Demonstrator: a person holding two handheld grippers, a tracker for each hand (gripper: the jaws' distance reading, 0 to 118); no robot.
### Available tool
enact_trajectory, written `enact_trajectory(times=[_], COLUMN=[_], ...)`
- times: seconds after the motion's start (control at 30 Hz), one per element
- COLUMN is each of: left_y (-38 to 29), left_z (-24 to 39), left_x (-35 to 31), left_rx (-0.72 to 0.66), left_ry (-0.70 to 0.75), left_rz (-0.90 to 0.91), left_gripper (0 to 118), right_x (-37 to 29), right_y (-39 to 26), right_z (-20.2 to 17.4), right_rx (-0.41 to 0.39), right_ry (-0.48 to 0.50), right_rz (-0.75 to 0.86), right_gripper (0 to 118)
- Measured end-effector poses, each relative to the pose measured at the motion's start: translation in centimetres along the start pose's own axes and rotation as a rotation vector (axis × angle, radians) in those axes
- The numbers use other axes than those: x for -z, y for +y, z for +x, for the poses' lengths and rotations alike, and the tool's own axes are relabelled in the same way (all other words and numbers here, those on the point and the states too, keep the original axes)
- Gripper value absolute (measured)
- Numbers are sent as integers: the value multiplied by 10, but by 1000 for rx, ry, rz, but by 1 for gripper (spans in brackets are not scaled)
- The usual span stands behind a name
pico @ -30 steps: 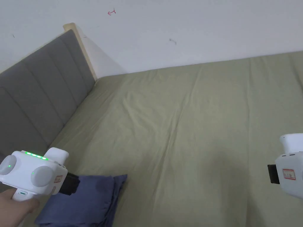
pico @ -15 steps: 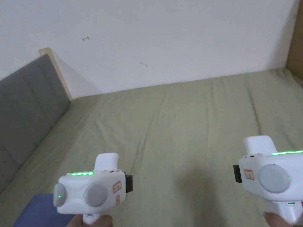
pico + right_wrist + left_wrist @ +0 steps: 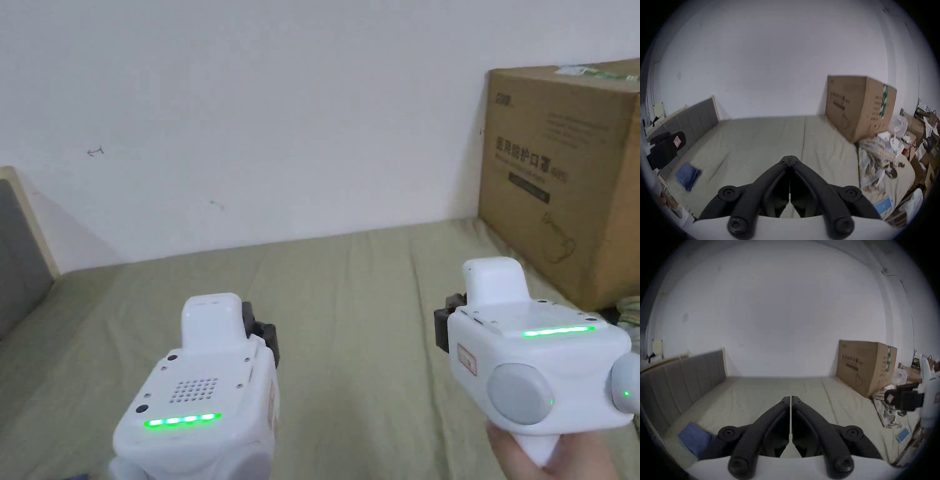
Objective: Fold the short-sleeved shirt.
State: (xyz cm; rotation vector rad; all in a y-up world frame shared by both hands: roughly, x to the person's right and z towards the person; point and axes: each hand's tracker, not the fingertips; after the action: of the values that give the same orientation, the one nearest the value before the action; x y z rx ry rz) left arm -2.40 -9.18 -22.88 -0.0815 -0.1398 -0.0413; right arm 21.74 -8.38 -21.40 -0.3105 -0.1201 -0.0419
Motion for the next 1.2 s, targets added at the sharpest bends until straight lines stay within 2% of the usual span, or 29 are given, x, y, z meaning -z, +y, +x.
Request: enact_trajectory(times=[0.13,0.2,0.23,0.3,0.33,0.37,0.43,0.5,0.63,0.77,1.2], left_y=[19,26,29,35,36,37,38,40,43,41,33], left_z=[-2,-6,-8,-10,-11,-11,-11,-9,-11,-8,-7], left_x=[-17,-26,-29,-32,-34,-35,-42,-47,-49,-48,-52], left_rx=[15,-6,-16,-20,-13,-1,28,42,14,86,126], left_ry=[15,26,24,14,12,11,25,57,28,45,32], left_rz=[52,78,83,77,70,71,113,132,135,143,129], left_gripper=[2,19,32,83,102,113,114,114,114,114,114], right_x=[-19,-28,-39,-48,-51,-51,-57,-54,-58,-63,-60], right_y=[17,23,31,34,35,36,35,32,31,32,31], right_z=[-3,-6,-8,-12,-14,-14,-16,-16,-15,-14,-23], right_rx=[35,46,39,8,-9,-21,-31,-40,-40,-39,-49], right_ry=[20,15,4,-9,-16,-22,-28,-43,-51,-68,-76], right_rz=[125,167,187,223,231,241,262,266,269,292,292], right_gripper=[2,15,24,52,73,83,84,90,90,90,90])
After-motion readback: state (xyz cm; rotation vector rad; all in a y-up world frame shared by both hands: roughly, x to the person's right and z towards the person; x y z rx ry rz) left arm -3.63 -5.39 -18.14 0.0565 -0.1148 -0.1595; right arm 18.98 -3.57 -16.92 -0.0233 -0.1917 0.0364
